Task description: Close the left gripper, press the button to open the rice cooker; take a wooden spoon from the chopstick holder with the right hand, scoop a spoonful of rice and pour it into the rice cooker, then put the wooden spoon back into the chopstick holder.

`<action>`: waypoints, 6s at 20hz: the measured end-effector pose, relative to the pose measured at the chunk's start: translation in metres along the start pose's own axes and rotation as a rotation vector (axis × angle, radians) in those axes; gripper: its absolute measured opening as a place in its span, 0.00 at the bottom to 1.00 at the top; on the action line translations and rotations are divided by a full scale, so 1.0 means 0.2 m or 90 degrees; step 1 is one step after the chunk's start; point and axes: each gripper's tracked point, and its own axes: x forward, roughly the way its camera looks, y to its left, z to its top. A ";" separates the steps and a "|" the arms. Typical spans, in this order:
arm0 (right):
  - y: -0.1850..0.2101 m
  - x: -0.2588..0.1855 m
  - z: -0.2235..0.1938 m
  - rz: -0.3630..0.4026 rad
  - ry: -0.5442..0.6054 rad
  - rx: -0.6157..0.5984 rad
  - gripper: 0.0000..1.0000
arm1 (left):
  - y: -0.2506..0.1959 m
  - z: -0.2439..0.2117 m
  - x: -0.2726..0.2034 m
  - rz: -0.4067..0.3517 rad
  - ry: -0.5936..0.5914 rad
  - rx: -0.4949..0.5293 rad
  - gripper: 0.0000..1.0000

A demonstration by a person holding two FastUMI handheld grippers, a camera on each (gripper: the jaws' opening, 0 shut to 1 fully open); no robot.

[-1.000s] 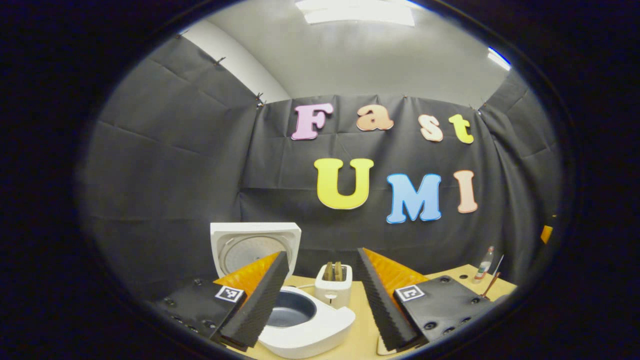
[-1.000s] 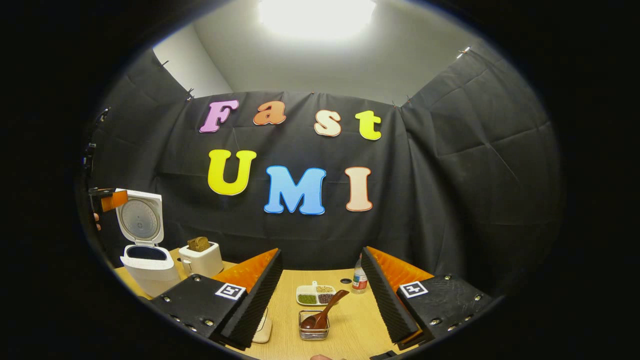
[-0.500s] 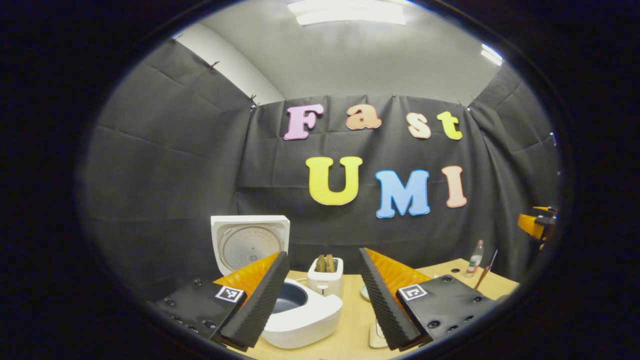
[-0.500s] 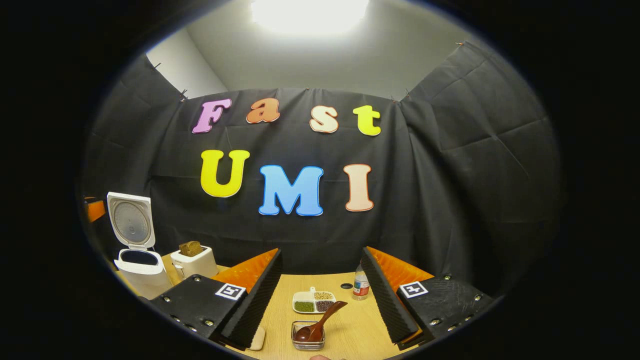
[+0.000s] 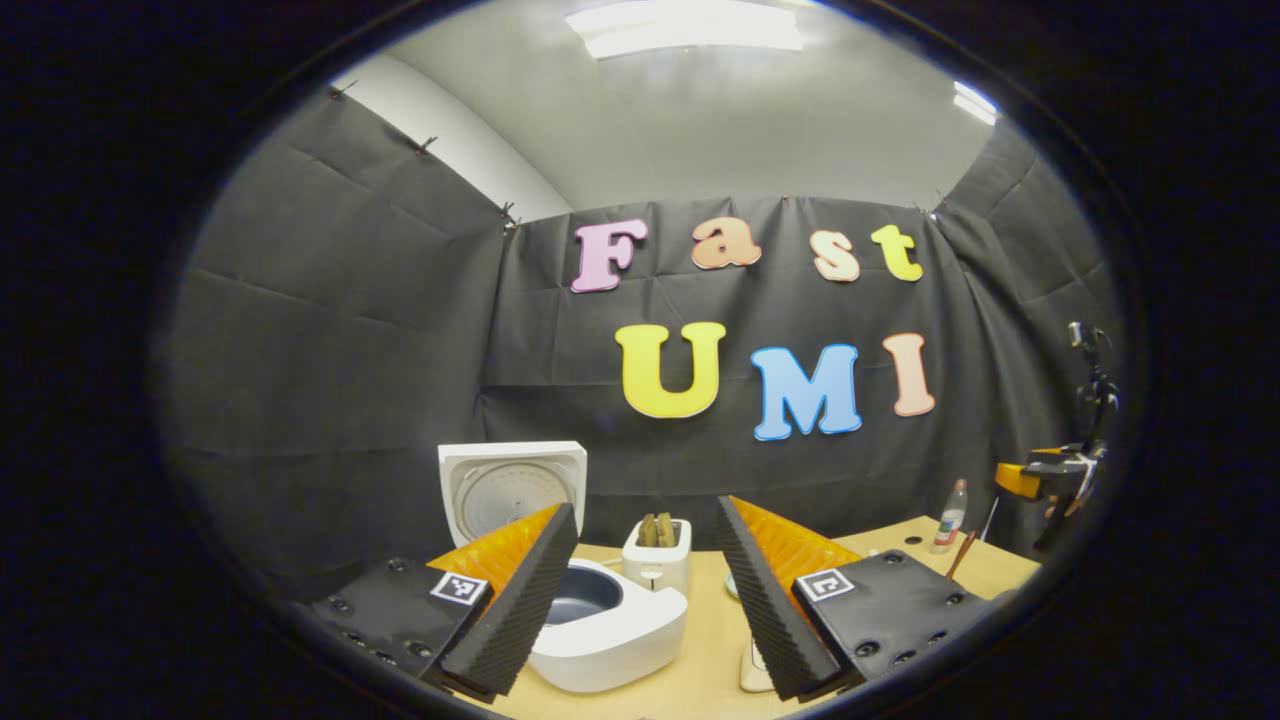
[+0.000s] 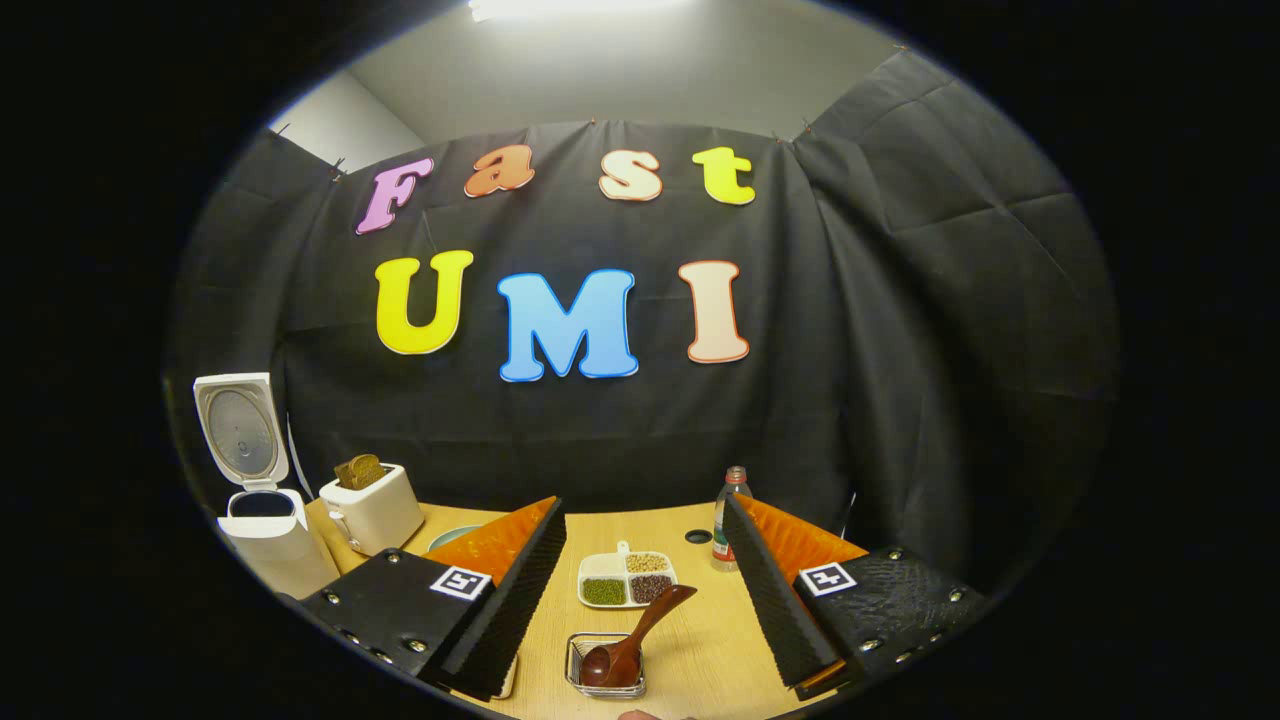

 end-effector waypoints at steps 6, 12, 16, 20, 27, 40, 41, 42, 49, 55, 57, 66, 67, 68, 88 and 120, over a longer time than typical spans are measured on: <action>-0.04 0.17 -0.25 0.005 0.083 0.011 0.96 | 0.02 0.00 -0.06 0.025 0.015 0.009 0.96; -0.12 0.29 -0.49 -0.003 0.159 0.032 0.96 | 0.05 0.02 -0.12 0.052 0.025 0.023 0.95; -0.13 0.32 -0.65 0.004 0.216 0.043 0.96 | 0.06 0.00 -0.15 0.068 0.034 0.029 0.97; -0.12 0.34 -0.77 0.018 0.255 0.064 0.94 | 0.05 -0.04 -0.19 0.077 0.053 0.045 0.95; -0.06 0.41 -0.90 0.034 0.332 0.127 0.55 | 0.04 -0.05 -0.20 0.082 0.063 0.037 0.95; 0.04 0.32 -0.84 0.058 0.341 0.145 0.12 | 0.17 -0.10 -0.18 0.088 0.076 0.026 0.95; 0.05 0.31 -0.80 0.057 0.330 0.135 0.12 | 0.18 -0.10 -0.17 0.085 0.073 0.025 0.95; 0.05 0.30 -0.76 0.054 0.319 0.125 0.12 | 0.18 -0.09 -0.16 0.079 0.071 0.022 0.95; 0.13 0.19 -0.41 0.040 0.224 0.109 0.12 | 0.20 -0.10 -0.10 0.037 0.055 0.015 0.95; 0.33 0.08 -0.25 0.054 0.177 0.158 0.12 | 0.32 -0.13 -0.06 0.015 0.057 -0.009 0.96; 0.41 0.05 -0.25 0.061 0.174 0.168 0.12 | 0.37 -0.14 -0.06 0.013 0.057 -0.012 0.98; 0.77 0.01 -0.44 0.078 0.196 0.151 0.12 | 0.61 -0.17 -0.05 0.014 0.061 0.003 0.95; 0.79 0.01 -0.48 0.078 0.203 0.147 0.12 | 0.64 -0.17 -0.05 0.015 0.062 0.007 0.95; 0.82 0.01 -0.51 0.076 0.206 0.141 0.12 | 0.67 -0.17 -0.05 0.018 0.063 0.010 0.96; 1.12 0.02 -0.88 0.076 0.234 0.048 0.12 | 0.89 -0.26 -0.11 0.042 0.083 0.002 0.98; 0.93 0.01 -0.60 0.145 0.317 0.707 0.12 | 0.59 -0.21 -0.05 0.002 0.069 -0.021 0.98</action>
